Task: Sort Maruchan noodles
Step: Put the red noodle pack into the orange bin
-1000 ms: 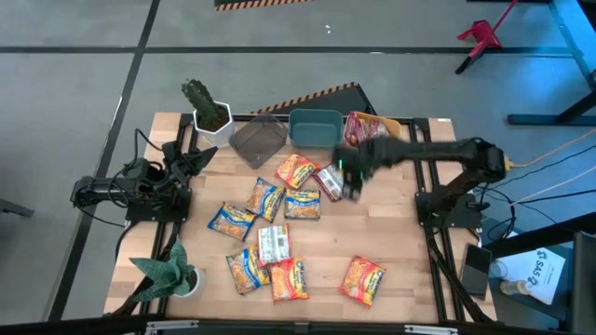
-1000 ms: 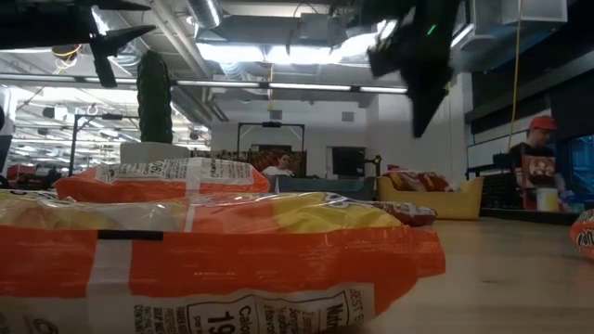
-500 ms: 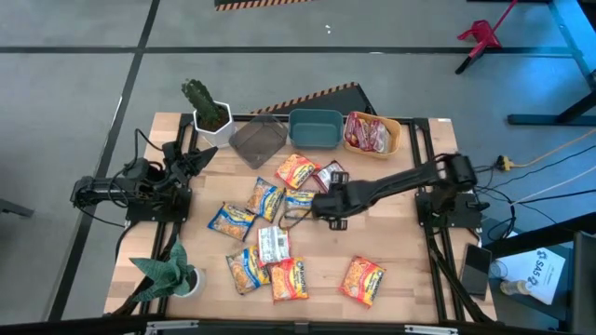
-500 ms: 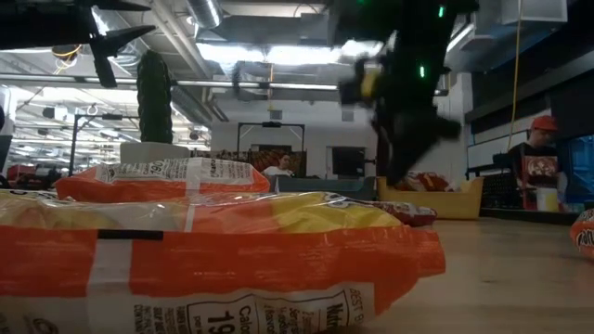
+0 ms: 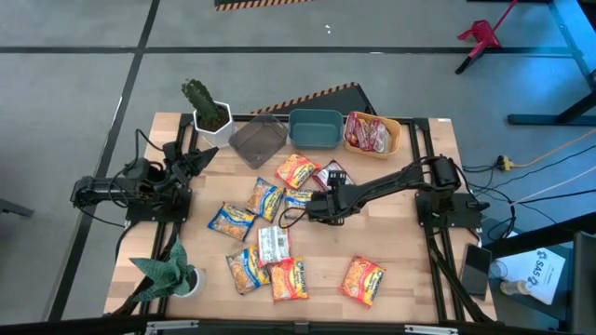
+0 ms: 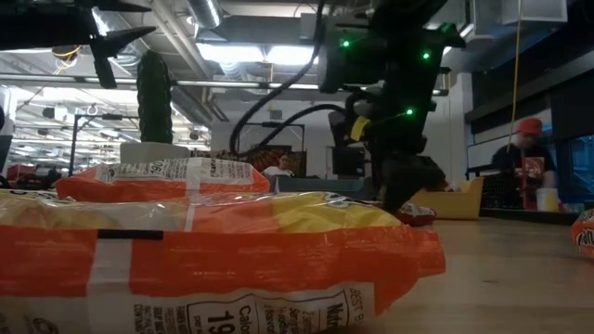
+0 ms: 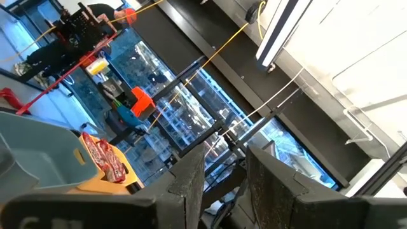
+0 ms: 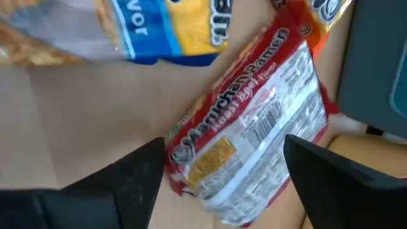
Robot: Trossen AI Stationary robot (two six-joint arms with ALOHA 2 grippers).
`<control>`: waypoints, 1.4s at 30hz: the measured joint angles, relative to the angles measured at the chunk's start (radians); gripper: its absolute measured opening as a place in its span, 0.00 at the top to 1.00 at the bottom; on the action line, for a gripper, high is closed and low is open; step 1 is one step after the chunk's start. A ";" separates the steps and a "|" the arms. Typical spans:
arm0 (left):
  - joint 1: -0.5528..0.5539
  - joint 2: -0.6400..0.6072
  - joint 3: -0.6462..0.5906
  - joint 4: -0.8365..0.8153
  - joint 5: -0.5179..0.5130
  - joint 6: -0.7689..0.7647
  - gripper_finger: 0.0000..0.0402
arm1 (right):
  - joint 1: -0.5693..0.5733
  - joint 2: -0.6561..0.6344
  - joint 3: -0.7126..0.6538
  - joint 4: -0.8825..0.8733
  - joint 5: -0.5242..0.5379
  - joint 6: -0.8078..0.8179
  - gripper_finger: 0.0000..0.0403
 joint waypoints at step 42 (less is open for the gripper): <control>0.000 0.000 0.000 -0.007 -0.013 0.000 0.73 | -0.047 0.011 0.482 -0.554 -0.291 0.111 1.00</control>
